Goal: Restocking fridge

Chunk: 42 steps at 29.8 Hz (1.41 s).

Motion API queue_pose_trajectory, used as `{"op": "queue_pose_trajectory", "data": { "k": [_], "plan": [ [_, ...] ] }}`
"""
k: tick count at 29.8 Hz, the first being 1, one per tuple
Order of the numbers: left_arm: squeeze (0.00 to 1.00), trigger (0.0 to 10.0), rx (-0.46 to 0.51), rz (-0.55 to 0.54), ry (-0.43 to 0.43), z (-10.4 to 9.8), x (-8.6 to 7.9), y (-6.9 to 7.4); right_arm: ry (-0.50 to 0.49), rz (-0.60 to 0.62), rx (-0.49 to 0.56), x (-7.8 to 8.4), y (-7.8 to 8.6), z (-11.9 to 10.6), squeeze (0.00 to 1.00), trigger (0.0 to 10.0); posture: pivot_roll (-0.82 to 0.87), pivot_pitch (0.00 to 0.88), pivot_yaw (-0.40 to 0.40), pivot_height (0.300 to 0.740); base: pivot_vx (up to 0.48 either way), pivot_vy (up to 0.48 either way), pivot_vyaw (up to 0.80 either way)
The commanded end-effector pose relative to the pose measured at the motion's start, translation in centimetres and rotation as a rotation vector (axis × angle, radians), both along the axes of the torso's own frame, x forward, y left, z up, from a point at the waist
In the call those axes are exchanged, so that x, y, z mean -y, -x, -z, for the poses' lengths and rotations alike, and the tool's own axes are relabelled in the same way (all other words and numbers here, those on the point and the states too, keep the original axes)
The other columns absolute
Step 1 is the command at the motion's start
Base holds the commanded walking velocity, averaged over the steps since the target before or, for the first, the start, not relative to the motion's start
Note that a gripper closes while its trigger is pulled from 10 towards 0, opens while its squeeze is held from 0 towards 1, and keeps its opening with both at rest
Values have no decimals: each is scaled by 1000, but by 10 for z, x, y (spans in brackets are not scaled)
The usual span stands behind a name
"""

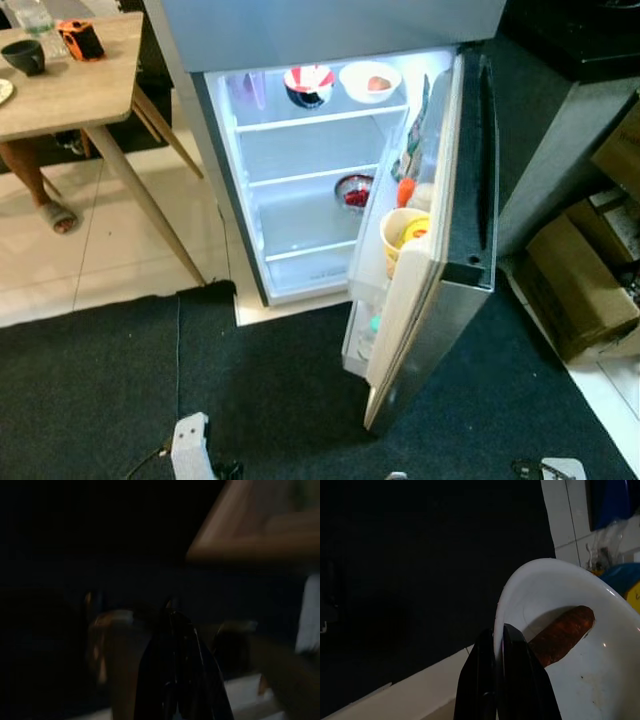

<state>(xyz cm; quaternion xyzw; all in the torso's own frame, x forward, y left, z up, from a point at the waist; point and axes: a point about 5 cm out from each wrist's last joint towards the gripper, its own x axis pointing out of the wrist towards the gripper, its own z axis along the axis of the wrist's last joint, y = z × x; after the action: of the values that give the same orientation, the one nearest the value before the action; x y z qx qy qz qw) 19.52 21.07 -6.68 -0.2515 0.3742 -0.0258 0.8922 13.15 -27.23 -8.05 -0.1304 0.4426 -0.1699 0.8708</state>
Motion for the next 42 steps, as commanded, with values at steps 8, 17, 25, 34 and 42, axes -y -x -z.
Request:
{"op": "queue_pose_trajectory", "data": {
  "k": [8, 17, 25, 34, 42],
  "plan": [
    [0, 10000, 124, 47, 14, -20, 10, -34, 1, 12, -40, 0, 10, 4, 0, 10000, -109, 152, 3, 740, 0, 0, -800],
    [0, 10000, 67, 65, -16, -8, 11, -17, -3, 10, -47, -1, 13, 5, 0, 10000, -114, 154, 7, 740, 0, 0, -800],
    [0, 10000, 31, 39, -39, -1, 2, -2, -2, -4, -41, -2, 11, 5, 0, 10000, -111, 155, 5, 740, 0, 0, -455],
    [0, 10000, 130, -13, -22, -16, 4, -27, -6, -18, -38, -4, 9, 5, 0, 10000, -108, 155, 3, 740, 0, -310, 0],
    [0, 10000, 319, -130, 59, -52, -2, -72, -3, -22, -44, -2, 11, 5, 0, 10000, -111, 156, -1, 740, 0, 0, 0]
  ]
}}
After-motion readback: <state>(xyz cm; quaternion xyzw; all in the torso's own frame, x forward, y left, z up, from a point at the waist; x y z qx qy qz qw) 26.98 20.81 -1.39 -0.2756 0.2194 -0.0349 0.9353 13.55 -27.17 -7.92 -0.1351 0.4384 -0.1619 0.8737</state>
